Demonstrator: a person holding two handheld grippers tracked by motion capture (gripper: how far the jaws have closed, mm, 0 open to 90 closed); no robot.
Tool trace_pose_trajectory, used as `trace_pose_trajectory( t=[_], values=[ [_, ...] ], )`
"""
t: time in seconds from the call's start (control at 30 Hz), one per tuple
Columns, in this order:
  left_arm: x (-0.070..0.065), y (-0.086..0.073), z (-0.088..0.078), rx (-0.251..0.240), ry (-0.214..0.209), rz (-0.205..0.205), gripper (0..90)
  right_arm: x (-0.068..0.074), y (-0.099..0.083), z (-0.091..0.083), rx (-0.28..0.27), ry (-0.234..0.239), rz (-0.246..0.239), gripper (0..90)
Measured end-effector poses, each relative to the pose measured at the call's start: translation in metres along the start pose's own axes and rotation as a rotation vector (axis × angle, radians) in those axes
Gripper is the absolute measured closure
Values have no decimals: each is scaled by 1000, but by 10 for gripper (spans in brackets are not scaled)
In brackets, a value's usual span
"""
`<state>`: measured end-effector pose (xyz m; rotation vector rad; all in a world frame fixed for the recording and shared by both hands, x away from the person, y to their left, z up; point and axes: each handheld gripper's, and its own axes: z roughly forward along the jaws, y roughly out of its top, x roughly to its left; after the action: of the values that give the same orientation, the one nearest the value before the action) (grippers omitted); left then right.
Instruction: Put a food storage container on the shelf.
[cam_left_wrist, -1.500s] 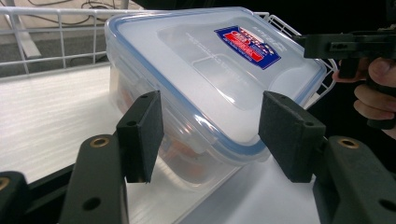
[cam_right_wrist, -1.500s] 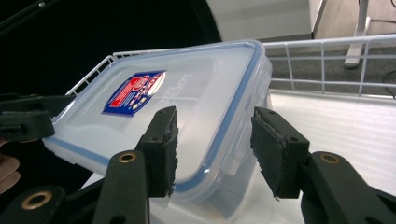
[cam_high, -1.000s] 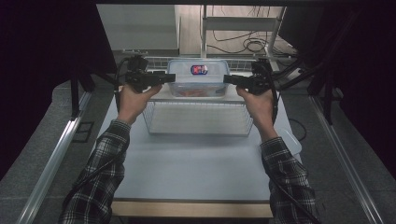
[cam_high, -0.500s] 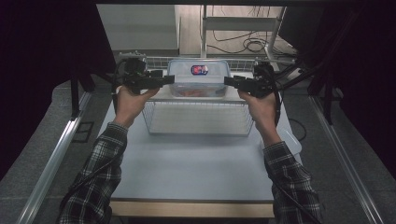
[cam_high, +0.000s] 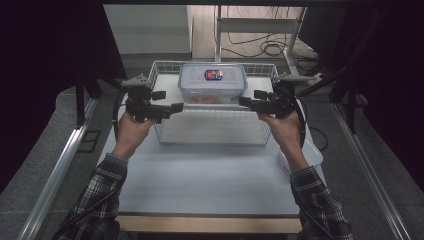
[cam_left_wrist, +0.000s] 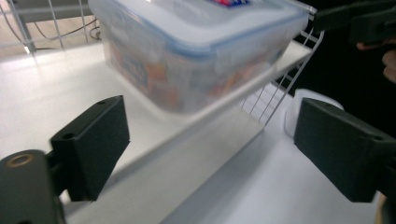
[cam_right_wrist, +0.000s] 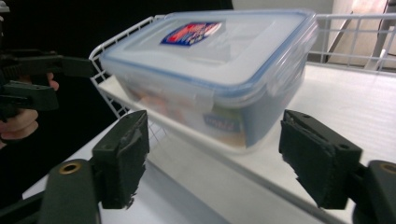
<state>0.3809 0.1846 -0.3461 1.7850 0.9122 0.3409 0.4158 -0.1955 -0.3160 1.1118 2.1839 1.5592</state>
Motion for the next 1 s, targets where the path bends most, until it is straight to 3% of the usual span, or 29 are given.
trace_pose_trajectory(
  t=[0.13, 0.27, 0.57, 0.7, 1.0],
  values=[
    [-9, -15, -4, 7, 6, 44, 59, 3, -10, -2, 5, 6, -25, 183],
    [-14, -28, -7, 22, 3, 58, 42, 7, -21, -6, 20, -1, -64, 131],
    [-27, -58, -15, 26, -5, 68, 18, 18, -49, -14, 24, 23, -119, 71],
    [-35, -72, -18, 17, -31, 72, 18, 20, -64, -17, 40, 39, -131, 59],
    [-43, -101, -19, 4, -4, 77, 17, 23, -92, -23, 49, 15, -165, 21]
  ],
)
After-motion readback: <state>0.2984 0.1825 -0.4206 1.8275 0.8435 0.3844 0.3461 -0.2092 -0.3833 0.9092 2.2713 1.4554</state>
